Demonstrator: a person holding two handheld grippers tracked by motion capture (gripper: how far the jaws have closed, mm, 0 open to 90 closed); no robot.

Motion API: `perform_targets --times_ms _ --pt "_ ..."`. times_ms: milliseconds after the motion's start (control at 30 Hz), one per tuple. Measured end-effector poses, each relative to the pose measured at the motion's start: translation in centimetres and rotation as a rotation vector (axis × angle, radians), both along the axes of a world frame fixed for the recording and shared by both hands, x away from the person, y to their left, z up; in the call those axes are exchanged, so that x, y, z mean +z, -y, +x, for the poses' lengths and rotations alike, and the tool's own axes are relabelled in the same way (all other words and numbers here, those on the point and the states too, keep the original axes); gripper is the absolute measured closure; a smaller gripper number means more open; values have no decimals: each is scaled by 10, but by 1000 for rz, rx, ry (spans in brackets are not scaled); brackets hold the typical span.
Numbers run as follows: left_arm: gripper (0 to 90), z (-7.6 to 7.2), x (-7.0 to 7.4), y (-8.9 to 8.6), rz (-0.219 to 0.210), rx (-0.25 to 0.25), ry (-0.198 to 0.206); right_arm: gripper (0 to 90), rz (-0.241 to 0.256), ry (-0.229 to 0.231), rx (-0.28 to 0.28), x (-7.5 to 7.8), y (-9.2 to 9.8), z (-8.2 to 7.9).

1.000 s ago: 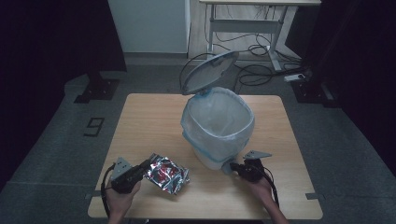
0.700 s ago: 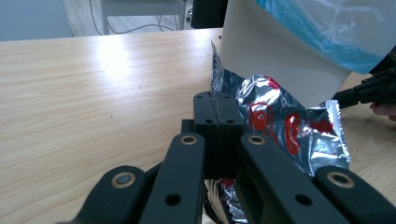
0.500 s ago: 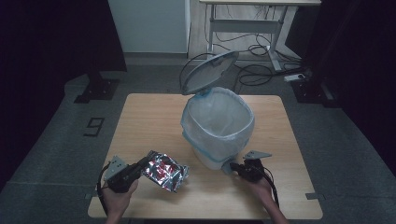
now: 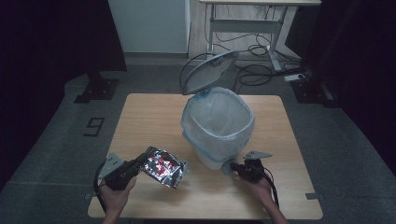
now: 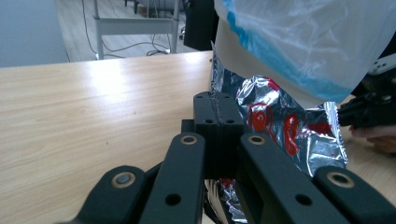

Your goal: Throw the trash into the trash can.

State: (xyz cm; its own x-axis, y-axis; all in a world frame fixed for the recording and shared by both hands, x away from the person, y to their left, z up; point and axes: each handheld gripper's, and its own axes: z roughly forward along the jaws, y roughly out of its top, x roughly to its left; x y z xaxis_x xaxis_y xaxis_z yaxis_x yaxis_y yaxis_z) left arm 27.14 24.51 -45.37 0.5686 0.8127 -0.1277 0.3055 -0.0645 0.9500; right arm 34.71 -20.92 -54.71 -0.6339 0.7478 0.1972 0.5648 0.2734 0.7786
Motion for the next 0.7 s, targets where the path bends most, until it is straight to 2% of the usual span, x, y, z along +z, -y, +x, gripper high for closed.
perform_targets --times_ms 233,533,700 --pt "900 2 13 0 -7 -2 17 896 3 -3 2 0 0 0" --pt "900 5 23 2 -8 -7 25 896 5 -5 4 0 1 1" --pt "900 6 38 3 9 -17 40 896 5 -5 4 0 1 1"
